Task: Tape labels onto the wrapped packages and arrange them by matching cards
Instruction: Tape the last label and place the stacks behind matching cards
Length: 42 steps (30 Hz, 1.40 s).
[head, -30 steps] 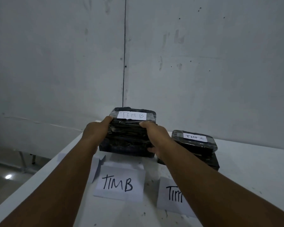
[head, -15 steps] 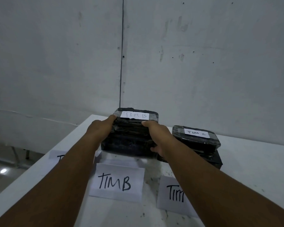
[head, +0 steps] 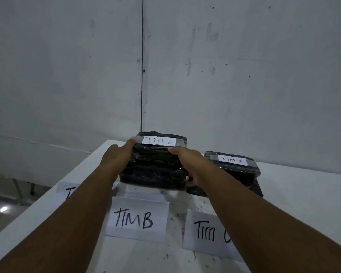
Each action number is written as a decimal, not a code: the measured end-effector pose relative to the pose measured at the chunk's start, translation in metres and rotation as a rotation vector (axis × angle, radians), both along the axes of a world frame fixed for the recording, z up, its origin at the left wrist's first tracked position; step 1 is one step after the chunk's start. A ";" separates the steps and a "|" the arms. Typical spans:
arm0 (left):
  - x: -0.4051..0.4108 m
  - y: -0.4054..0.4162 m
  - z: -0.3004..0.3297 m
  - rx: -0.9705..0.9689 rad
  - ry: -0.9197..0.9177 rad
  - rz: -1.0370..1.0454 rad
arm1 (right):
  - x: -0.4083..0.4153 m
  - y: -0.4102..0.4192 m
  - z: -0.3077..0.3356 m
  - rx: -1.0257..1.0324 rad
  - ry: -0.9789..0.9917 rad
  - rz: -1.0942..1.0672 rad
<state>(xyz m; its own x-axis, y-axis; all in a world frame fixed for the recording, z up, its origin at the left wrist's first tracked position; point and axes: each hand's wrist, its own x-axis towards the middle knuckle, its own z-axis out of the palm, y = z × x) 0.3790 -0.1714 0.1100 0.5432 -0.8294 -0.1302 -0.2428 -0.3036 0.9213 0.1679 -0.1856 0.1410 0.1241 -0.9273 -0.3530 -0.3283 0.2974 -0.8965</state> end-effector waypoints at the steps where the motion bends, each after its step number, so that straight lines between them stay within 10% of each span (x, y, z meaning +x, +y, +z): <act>1: -0.004 0.004 0.004 -0.028 -0.014 0.033 | -0.001 0.001 0.001 -0.019 0.019 0.000; 14: -0.120 0.078 0.058 -0.578 -0.194 -0.008 | -0.069 0.074 0.051 -0.435 0.225 0.045; 33: -0.323 0.202 -0.019 -0.054 -0.381 -0.532 | -0.293 0.219 -0.031 -0.338 0.701 -0.306; 42: -0.344 0.210 -0.039 0.042 -0.420 -0.506 | -0.315 0.220 -0.058 -0.355 0.372 -0.345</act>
<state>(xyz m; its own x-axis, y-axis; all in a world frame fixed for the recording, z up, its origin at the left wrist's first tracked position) 0.0349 0.0385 0.0708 0.0993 -0.9946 -0.0297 -0.7012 -0.0911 0.7072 -0.1472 0.0342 0.0828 -0.2755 -0.9610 0.0227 -0.5762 0.1461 -0.8042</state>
